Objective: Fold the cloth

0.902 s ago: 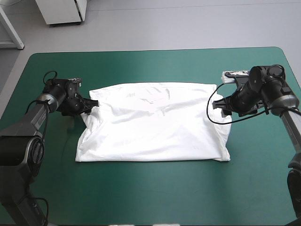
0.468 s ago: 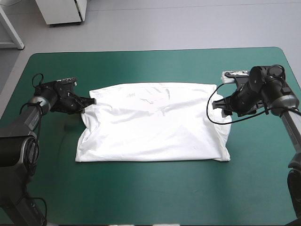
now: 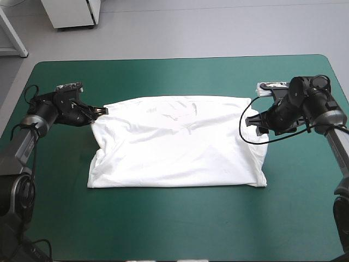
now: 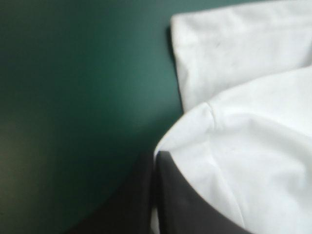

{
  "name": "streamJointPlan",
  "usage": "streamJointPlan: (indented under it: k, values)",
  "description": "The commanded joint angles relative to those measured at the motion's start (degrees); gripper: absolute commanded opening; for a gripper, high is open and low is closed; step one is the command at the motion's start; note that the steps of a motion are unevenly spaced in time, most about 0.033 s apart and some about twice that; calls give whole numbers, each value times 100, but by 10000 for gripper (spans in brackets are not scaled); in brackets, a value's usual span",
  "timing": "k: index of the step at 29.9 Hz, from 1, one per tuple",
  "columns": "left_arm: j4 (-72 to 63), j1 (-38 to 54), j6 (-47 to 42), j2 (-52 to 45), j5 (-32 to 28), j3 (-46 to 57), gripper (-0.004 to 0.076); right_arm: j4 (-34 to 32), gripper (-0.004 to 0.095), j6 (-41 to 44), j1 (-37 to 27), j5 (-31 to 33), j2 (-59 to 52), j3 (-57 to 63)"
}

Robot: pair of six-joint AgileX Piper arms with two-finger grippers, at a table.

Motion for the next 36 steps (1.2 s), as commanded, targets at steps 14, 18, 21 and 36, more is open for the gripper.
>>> streamJointPlan:
  k: [14,18,21,36]
  values:
    - [-1799,-1218,1643,-317,13,-145,-9,65,507,-141,-46,-507,-229,-184]
    - [-1626,-1723,1818,75,-113,-145,-9,-36,507,-141,-46,-567,-218,-184]
    - [-1458,-1838,1769,312,-204,-145,7,-98,507,-114,-46,-567,-218,-184]
    - [-669,-1851,1091,384,1593,-1597,725,-563,507,391,-178,-686,38,-184]
